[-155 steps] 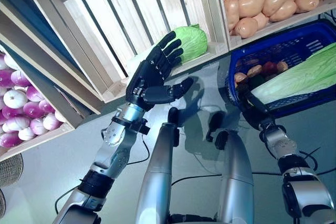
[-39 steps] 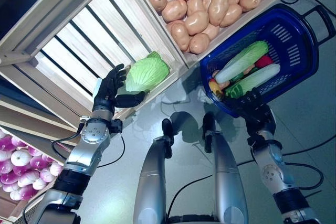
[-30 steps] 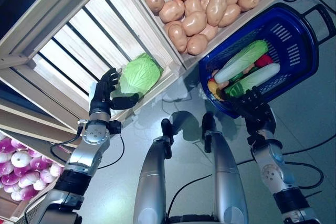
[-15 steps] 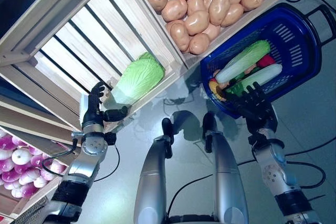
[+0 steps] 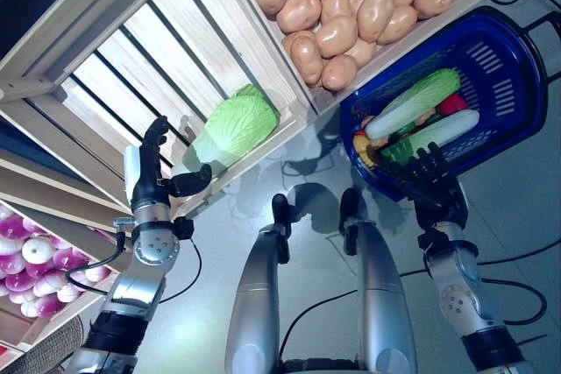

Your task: Put vegetables into the basket

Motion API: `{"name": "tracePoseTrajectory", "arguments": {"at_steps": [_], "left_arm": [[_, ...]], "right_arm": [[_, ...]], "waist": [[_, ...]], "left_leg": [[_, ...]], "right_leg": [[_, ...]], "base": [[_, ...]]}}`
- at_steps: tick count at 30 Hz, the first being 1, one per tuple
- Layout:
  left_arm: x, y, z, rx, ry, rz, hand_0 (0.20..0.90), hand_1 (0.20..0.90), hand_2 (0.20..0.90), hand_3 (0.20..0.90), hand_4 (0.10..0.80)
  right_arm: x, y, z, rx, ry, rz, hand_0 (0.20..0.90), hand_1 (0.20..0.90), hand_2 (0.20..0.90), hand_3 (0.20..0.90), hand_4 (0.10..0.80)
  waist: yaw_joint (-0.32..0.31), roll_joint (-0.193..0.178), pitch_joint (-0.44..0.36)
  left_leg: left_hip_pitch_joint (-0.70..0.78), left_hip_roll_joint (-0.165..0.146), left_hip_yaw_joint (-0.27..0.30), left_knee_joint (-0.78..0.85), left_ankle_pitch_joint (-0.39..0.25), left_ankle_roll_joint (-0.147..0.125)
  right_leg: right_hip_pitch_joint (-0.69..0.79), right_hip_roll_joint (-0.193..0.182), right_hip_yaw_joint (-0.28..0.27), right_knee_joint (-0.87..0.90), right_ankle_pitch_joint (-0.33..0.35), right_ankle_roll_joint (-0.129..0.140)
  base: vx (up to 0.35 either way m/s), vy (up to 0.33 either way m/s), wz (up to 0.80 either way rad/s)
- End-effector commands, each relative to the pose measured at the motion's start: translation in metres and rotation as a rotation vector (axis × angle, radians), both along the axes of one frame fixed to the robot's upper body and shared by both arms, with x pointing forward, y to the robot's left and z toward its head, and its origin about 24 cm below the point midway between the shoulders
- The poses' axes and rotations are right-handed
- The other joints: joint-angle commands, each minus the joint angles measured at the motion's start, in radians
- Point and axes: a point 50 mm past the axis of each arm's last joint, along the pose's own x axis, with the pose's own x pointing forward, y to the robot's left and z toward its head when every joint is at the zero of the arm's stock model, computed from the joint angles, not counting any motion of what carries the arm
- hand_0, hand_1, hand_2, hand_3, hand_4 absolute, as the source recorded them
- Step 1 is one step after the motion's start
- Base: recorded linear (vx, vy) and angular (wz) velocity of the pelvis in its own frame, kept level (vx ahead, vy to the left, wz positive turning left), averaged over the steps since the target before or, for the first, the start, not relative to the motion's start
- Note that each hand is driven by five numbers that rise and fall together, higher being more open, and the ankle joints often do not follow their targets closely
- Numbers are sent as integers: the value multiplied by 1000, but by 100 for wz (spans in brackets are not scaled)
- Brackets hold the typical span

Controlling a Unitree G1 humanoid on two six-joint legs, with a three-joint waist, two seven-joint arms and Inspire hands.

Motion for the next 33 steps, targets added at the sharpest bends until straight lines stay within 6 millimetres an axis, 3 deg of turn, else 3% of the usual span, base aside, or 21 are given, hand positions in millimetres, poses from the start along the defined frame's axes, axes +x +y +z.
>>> {"name": "tracePoseTrajectory", "arguments": {"at_steps": [1, 7, 17, 33], "left_arm": [[7, -1, 49, 100, -236, 5, 900, 900, 900, 900, 800], [28, -8, 58, 111, -204, -35, 900, 900, 900, 900, 800], [45, -11, 58, 150, -99, -88, 900, 900, 900, 900, 800], [49, -11, 40, 98, 77, -174, 900, 900, 900, 900, 800]], "right_arm": [[-1, 5, 41, -27, -231, 15, 900, 900, 900, 900, 800], [9, 16, 45, -27, -220, 34, 900, 900, 900, 900, 800], [14, 19, 45, -35, -205, 68, 900, 900, 900, 900, 800], [16, 13, 48, -56, -209, 68, 900, 900, 900, 900, 800]], "waist": [[-31, 10, -4], [-46, -6, -4], [-65, -16, -4], [-74, -3, -4]], "left_leg": [[-28, -7, 20, 15, 2, 27], [-35, -2, 19, 25, 5, 28], [-33, 7, 28, 26, 9, 28], [-32, 5, 40, 12, 8, 30]], "right_leg": [[74, -19, -30, -43, 21, 35], [66, -12, -26, -37, 33, 40], [64, -5, -15, -38, 43, 43], [61, -9, -8, -58, 47, 45]], "base": [[0, 0, 0], [5, 0, -2], [4, 7, -2], [0, 6, -1]]}}
